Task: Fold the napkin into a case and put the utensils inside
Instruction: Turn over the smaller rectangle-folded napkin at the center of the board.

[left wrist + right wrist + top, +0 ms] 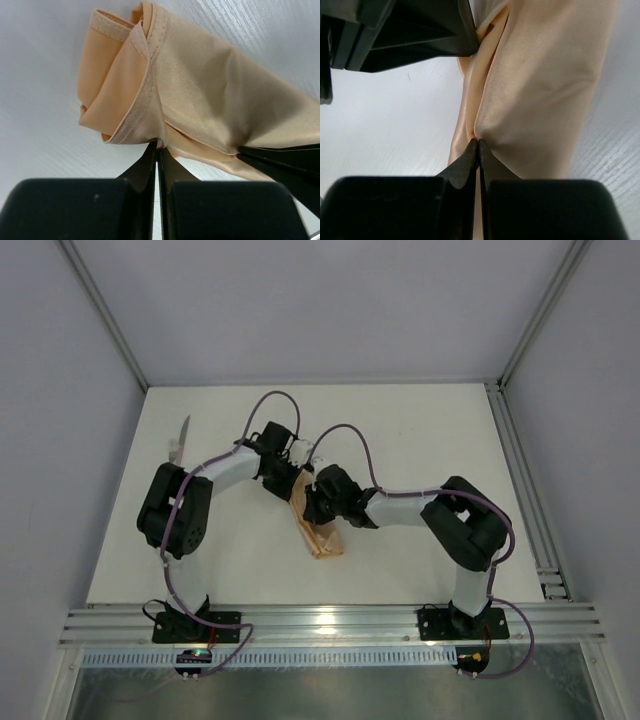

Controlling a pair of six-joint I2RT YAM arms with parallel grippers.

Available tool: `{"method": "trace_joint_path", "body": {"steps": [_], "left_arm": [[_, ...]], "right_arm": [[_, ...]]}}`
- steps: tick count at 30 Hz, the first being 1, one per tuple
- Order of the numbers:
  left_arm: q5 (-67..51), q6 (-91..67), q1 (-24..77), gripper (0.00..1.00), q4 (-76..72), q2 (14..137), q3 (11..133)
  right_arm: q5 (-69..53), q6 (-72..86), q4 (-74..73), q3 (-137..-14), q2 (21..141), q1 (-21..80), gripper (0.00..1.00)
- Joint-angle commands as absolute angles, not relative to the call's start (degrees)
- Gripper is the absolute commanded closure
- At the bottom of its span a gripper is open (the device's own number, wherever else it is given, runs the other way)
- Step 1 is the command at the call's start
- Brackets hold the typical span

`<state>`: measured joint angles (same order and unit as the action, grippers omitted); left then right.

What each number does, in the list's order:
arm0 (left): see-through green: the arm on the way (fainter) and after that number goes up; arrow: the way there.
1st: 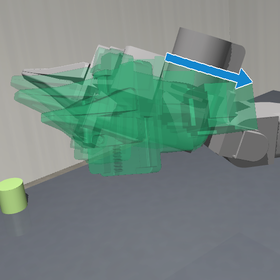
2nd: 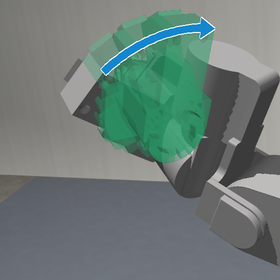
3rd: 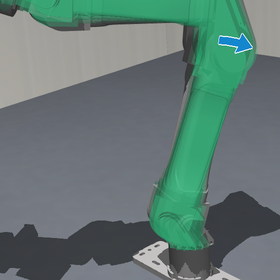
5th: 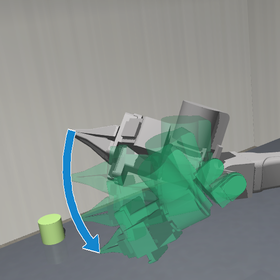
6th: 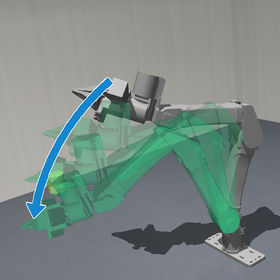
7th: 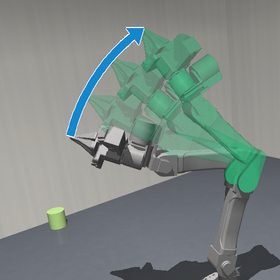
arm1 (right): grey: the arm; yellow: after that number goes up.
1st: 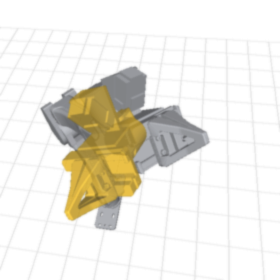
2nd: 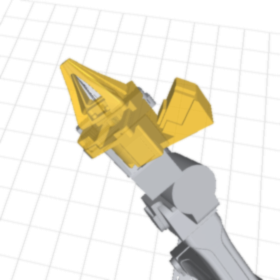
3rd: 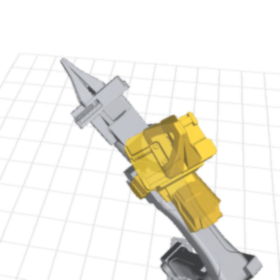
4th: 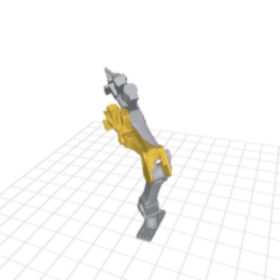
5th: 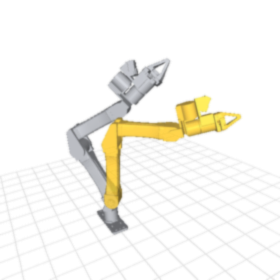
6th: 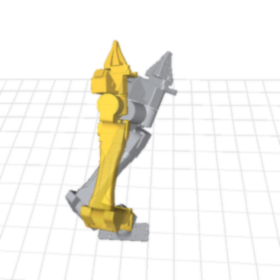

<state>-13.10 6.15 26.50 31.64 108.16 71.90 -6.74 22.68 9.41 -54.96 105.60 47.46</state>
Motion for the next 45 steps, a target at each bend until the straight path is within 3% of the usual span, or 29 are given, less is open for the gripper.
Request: {"method": "trace_joint_path", "body": {"steps": [1,10,25,28,32,35,37,38,41,45], "left_arm": [[-15.1,4.7,26.6,1.0,33.0,108.3,73.7],[-15.1,4.2,26.6,1.0,33.7,108.0,73.5],[-14.9,3.6,26.6,1.0,33.8,108.8,76.2],[-17.0,4.0,26.6,0.97,34.7,108.5,76.3],[-17.9,5.1,26.5,0.8,37.1,107.4,76.5],[-18.2,5.6,25.7,0.76,40.2,106.3,77.1],[-19.3,5.6,23.6,0.79,41.8,104.4,77.5],[-20.3,6.0,22.3,0.88,43.8,103.9,78.4],[-22.0,7.8,20.9,0.96,47.5,102.2,81.5],[-20.2,10.5,20.9,0.94,48.4,101.2,84.7]], "right_arm": [[-5.8,24.2,12.9,-58.1,106.8,47.6,0.97],[-3.9,23.9,11.8,-60.9,104.1,47.7,0.97],[-5.8,24.5,13.5,-56.2,109.1,48.4,0.97],[-6.0,24.5,13.9,-56.4,109.9,48.4,0.94],[-6.5,25.9,15.6,-55.4,110.2,48.1,0.9],[-6.2,26.6,16.4,-54.0,109.1,47.7,0.89],[-5.8,26.9,16.8,-53.7,108.8,47.5,0.88],[-5.9,27.0,17.0,-53.8,108.9,47.5,0.88],[-6.4,27.9,17.7,-54.0,109.4,47.5,0.88],[-6.6,28.6,18.3,-53.8,109.8,47.5,0.88]]}}
